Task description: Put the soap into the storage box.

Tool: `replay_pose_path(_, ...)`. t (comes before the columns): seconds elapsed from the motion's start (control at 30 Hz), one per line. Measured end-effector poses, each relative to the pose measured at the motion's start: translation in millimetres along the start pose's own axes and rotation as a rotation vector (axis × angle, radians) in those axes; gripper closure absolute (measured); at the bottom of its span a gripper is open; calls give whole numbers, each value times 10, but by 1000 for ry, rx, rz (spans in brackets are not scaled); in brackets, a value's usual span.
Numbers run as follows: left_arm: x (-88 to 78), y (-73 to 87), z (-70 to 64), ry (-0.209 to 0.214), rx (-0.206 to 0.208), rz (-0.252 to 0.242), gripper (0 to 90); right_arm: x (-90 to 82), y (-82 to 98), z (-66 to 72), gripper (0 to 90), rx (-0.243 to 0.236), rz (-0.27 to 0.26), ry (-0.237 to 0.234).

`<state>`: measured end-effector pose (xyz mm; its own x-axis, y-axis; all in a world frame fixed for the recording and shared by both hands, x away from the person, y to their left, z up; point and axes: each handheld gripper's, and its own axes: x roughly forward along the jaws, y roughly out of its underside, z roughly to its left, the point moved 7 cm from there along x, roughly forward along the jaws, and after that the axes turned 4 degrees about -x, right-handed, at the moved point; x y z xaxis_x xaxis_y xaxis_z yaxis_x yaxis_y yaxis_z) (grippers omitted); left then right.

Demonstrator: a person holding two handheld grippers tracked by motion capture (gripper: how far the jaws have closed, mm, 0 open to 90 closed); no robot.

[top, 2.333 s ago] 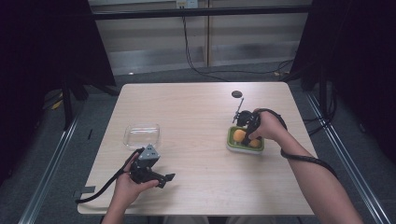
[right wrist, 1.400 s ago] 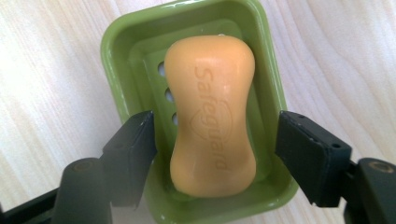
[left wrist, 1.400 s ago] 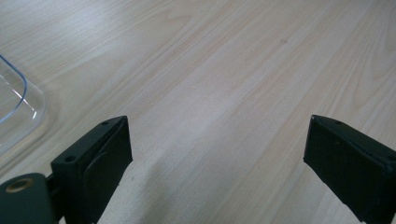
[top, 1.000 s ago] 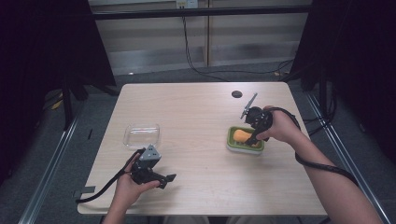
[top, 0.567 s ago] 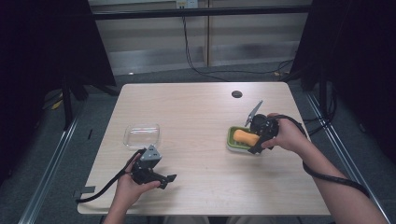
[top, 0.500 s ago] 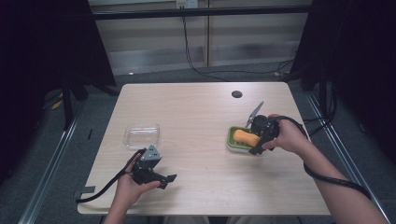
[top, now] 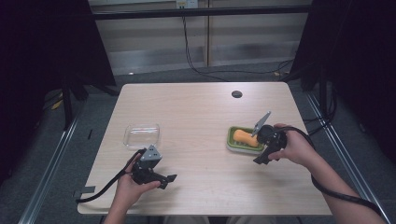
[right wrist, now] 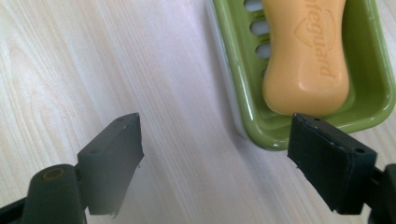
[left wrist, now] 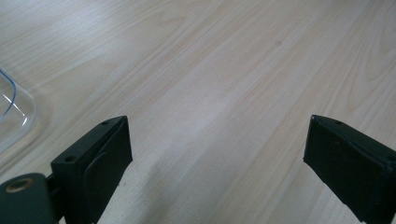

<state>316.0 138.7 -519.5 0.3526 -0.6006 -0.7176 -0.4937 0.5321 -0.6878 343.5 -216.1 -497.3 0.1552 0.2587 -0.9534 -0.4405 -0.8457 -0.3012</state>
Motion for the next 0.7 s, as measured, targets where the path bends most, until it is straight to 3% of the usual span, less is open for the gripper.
replay_pose_path(0.2,7,0,-11,6,-9,-4,75,13,116,107,178,-3,-7,-4)
replay_pose_path(0.27,-7,7,15,-12,16,17,75,21,156,135,178,-2,-5,7)
replay_pose_path(0.43,2,5,-13,7,3,11,75,21,233,204,178,20,-32,17)
replay_pose_path(0.47,2,5,-14,7,3,10,75,21,249,196,177,15,-49,37)
replay_pose_path(0.57,3,9,-12,4,7,15,75,25,282,223,177,38,-104,22)
replay_pose_path(0.63,2,9,-14,5,9,16,75,15,321,236,177,63,-115,34)
replay_pose_path(0.7,-1,8,-17,6,6,12,75,-1,348,219,178,94,-160,37)
